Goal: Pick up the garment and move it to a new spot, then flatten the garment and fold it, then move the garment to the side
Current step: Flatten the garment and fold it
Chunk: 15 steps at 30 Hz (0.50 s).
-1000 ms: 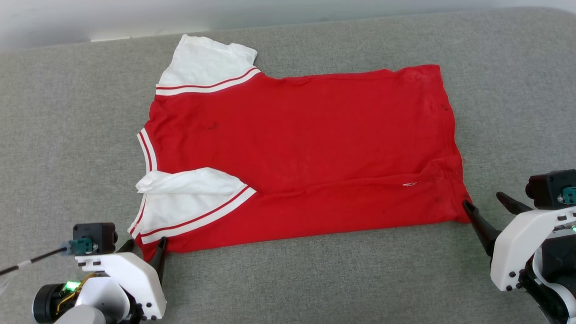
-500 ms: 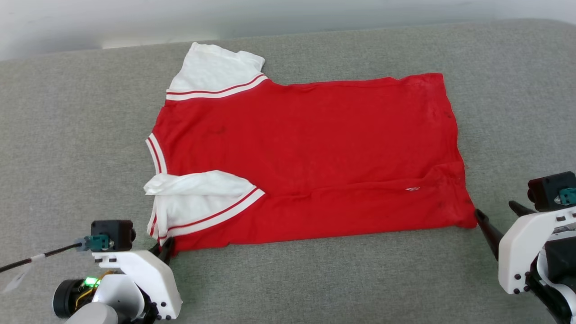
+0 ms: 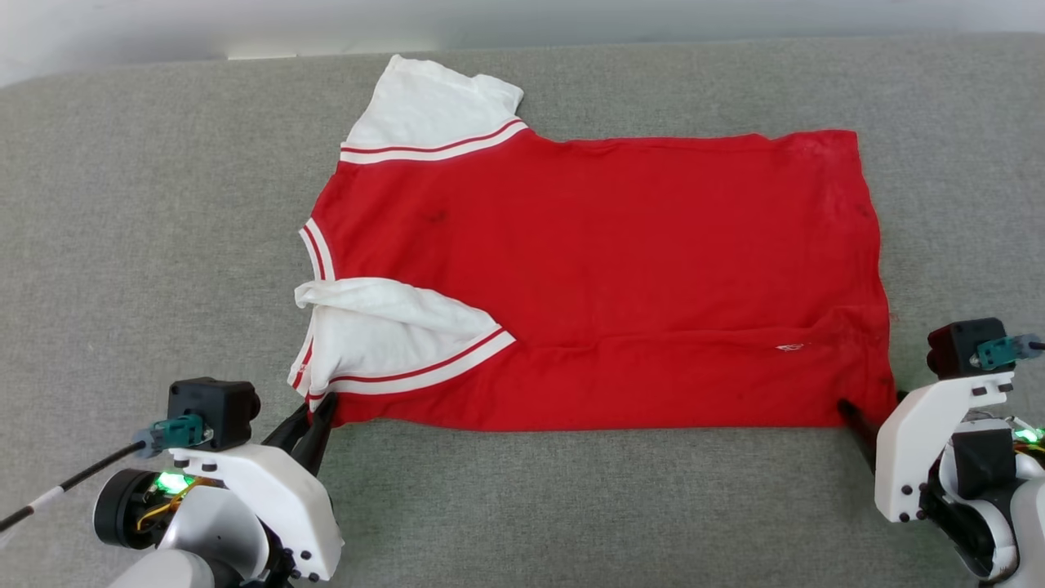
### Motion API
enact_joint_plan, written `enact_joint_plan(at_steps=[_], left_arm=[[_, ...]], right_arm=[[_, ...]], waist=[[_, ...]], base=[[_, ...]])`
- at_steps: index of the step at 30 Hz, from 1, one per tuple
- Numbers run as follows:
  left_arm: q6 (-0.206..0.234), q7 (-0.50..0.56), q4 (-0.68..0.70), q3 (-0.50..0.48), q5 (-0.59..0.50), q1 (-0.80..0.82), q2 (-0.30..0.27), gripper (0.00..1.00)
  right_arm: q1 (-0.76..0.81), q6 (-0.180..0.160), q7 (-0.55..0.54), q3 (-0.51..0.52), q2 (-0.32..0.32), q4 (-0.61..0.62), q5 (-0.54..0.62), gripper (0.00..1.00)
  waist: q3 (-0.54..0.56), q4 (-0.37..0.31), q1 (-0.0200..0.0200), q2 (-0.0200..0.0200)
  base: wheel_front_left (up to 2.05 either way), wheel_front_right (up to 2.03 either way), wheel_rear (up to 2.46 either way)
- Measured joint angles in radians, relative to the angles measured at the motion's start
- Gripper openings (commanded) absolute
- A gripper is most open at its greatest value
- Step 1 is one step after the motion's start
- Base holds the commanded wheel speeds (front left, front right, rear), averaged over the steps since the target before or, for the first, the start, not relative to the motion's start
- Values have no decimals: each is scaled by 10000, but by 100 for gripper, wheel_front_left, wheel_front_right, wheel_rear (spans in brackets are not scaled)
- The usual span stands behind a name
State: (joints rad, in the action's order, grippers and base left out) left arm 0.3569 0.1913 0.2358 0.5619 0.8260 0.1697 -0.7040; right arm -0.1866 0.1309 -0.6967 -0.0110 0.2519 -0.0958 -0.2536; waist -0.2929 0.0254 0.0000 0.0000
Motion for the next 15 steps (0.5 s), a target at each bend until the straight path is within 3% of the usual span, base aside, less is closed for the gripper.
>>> enact_joint_plan(at_steps=[3, 4, 5, 6, 15], left_arm=[[-13, 10, 36, 75, -46, 3, -17, 0], [-44, 33, 33, 102, -46, 5, -17, 0], [-56, 48, 8, 125, -46, 8, -23, 0], [-84, 61, -40, 150, -61, 12, -46, 0], [-416, 276, -564, 397, -105, -81, -387, 0]], right_arm=[[-128, 0, 100, -12, 6, -286, -40, 100], [-174, 0, 115, -17, 17, -384, -50, 48], [-193, 0, 161, -29, 36, -458, -81, 15], [-208, 0, 211, -46, 58, -520, -100, 0], [-146, 8, 422, 15, 226, -754, -207, 0]], waist=[[-78, 76, 0, 0], [-100, 96, 0, 1], [-116, 111, 0, 0], [-124, 119, -1, 0], [310, -9, 0, 0]], base=[[0, 0, 0], [0, 0, 0], [0, 0, 0], [0, 0, 0], [0, 0, 0]])
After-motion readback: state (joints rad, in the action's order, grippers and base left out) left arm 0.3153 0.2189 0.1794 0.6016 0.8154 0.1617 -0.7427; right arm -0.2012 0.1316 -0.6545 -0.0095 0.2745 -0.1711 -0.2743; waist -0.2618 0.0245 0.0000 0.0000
